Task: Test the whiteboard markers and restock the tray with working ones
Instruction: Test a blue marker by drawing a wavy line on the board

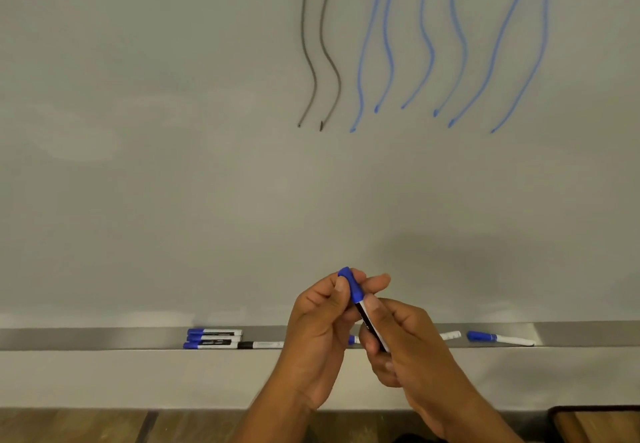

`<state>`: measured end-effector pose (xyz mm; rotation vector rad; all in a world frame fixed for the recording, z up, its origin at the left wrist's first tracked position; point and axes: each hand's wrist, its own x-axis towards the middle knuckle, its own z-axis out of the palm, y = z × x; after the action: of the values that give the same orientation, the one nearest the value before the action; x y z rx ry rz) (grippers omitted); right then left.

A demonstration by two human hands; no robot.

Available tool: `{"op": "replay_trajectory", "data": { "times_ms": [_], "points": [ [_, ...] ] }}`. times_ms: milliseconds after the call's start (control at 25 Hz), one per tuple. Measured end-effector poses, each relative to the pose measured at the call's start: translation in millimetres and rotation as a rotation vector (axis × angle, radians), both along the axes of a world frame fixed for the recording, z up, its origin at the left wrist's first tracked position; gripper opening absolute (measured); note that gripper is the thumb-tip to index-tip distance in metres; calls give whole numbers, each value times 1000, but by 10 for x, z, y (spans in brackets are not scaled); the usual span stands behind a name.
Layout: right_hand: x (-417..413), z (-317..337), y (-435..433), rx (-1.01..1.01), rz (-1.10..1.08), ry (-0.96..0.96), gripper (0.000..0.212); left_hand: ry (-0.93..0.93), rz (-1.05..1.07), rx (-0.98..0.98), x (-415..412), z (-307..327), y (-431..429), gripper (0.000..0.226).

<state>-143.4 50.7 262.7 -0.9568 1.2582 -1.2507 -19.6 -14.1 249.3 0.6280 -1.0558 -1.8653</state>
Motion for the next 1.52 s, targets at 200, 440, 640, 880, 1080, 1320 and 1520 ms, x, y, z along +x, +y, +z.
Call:
{"op": "replay_trajectory", "data": {
  "times_ms": [200, 440, 640, 880, 1080, 1320, 1520],
  "points": [
    [221, 23, -64, -139, -213, 495, 37, -14, 117, 37, 88, 154, 6, 35],
    [375, 80, -69, -156, -285, 1038, 31, 205, 338, 79, 425, 646, -396, 28],
    [373, 203, -45, 2, -107, 546, 31, 184, 561, -477, 983, 1445, -830, 24],
    [412, 927, -179, -90, -121, -15, 16, 65, 706, -819, 901, 1828, -1095, 15],
    [448, 1904, -390, -430, -25, 117, 21, -298, 1040, -1495, 1000, 2454, -1652, 27],
    [665, 2262, -604, -1229, -541, 554, 38, -649, 1436, -1885, 991, 3085, -2179, 29],
    [595, 2808, -1136, -1279, -720, 538, 15, -695, 1535, -1975, 941, 3273, -2416, 29]
  ]
}}
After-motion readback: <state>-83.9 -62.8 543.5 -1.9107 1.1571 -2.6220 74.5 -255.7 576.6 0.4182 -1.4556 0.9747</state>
